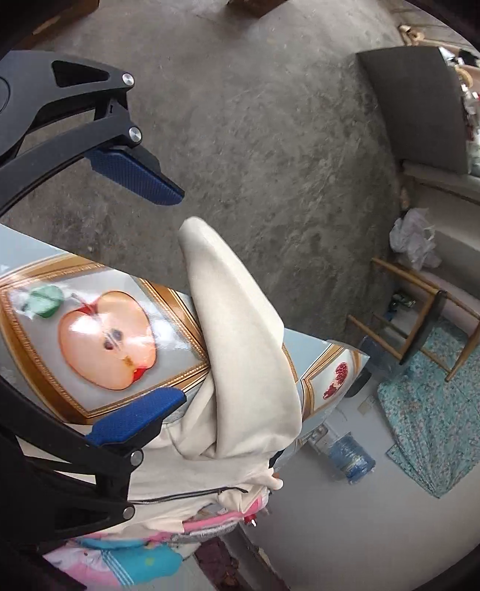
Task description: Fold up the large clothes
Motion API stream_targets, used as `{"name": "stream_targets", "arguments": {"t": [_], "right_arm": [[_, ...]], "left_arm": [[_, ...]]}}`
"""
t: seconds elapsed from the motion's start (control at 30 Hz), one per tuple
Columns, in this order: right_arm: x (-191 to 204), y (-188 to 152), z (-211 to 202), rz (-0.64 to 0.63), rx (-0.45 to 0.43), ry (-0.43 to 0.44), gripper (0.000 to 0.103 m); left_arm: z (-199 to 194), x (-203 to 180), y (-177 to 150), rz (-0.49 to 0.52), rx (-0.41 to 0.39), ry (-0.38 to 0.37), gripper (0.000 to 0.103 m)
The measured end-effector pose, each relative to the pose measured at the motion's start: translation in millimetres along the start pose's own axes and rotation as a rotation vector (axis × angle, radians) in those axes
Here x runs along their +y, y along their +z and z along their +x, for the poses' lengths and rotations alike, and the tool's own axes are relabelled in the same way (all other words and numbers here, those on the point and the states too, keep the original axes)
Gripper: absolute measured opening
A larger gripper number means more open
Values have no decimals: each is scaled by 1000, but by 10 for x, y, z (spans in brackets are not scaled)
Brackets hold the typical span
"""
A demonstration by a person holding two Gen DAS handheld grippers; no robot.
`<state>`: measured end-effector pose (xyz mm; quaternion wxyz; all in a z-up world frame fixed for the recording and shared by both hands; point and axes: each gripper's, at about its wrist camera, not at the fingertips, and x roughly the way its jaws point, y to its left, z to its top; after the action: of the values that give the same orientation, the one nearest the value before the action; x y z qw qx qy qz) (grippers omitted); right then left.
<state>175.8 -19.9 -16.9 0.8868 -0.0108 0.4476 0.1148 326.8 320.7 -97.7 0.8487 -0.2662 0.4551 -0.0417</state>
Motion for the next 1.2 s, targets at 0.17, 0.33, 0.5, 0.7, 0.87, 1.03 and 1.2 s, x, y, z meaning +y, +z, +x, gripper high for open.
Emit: {"name": "stream_targets", "arguments": {"t": [0.17,0.33,0.5,0.7,0.87,1.03,1.2], "right_arm": [[-57,14,202,-1,40,-4,97],[-200,90,330,25,51,-17,97],[-343,113,385,65,35,-24,97],[-421,65,454,82,24,-11,97],[-490,75,443,111,13,23,97],[-719,44,308,219,-1,89,97],[-1266,-155,-162,341,-76,-5,97]], "left_arm": [[555,220,157,-148,66,-199,94],[763,305,201,-251,72,-286,54],[635,221,278,-183,71,-208,8],[139,-132,487,-23,41,-6,5],[-586,-1226,694,285,-119,203,5],[-912,-2682,179,636,-175,238,5],[-649,-3213,-891,742,25,73,28]]}}
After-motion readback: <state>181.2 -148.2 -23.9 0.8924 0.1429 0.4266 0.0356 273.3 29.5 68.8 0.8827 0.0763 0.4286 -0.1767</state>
